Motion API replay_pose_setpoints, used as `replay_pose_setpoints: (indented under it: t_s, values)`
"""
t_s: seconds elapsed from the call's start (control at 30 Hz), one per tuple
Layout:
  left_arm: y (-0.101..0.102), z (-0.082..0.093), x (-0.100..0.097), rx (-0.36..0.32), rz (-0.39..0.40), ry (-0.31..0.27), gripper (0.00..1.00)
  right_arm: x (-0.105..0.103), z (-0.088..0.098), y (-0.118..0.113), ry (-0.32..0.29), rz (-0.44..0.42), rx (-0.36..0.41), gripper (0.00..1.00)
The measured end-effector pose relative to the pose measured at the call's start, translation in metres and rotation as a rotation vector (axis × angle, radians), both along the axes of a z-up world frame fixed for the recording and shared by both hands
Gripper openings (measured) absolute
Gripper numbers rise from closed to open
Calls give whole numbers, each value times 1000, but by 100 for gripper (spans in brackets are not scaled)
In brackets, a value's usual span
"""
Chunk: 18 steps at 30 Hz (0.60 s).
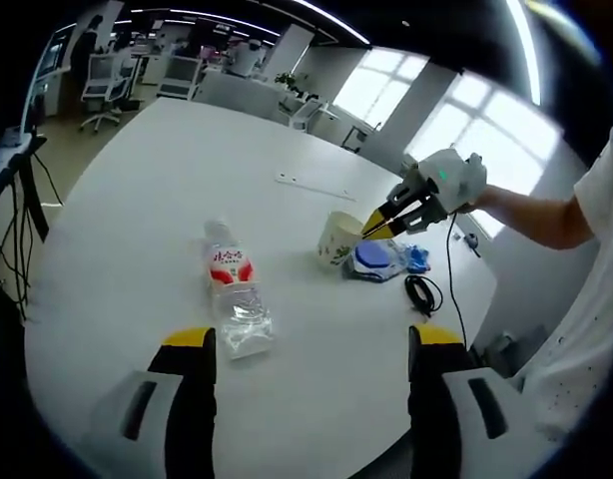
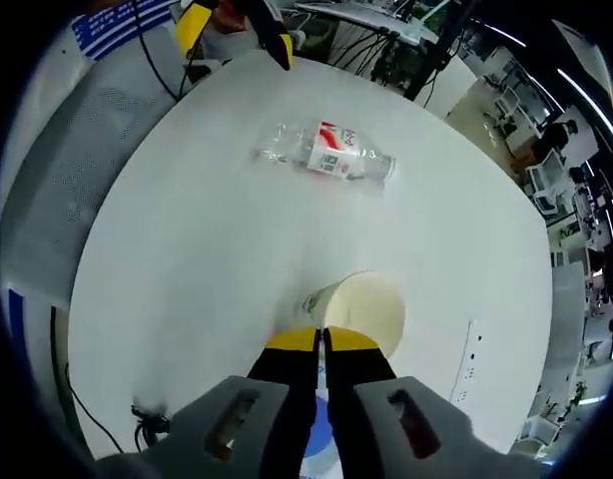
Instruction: Arrange the tabletop items into an orderly group along one side of the table until the central work area is clear of visible clutter.
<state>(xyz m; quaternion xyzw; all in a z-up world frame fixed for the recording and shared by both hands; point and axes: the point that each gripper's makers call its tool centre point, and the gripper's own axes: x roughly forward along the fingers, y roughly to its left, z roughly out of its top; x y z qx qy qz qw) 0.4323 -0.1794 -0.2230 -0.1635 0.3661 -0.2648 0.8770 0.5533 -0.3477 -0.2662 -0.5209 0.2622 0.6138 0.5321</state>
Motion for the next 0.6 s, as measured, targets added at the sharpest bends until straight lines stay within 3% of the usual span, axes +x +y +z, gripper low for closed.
replay_pose_setpoints:
  t_s: [0.6]
  values:
    - [-2, 0, 1, -2, -3, 1, 81, -2, -2, -2, -1, 10, -4, 0]
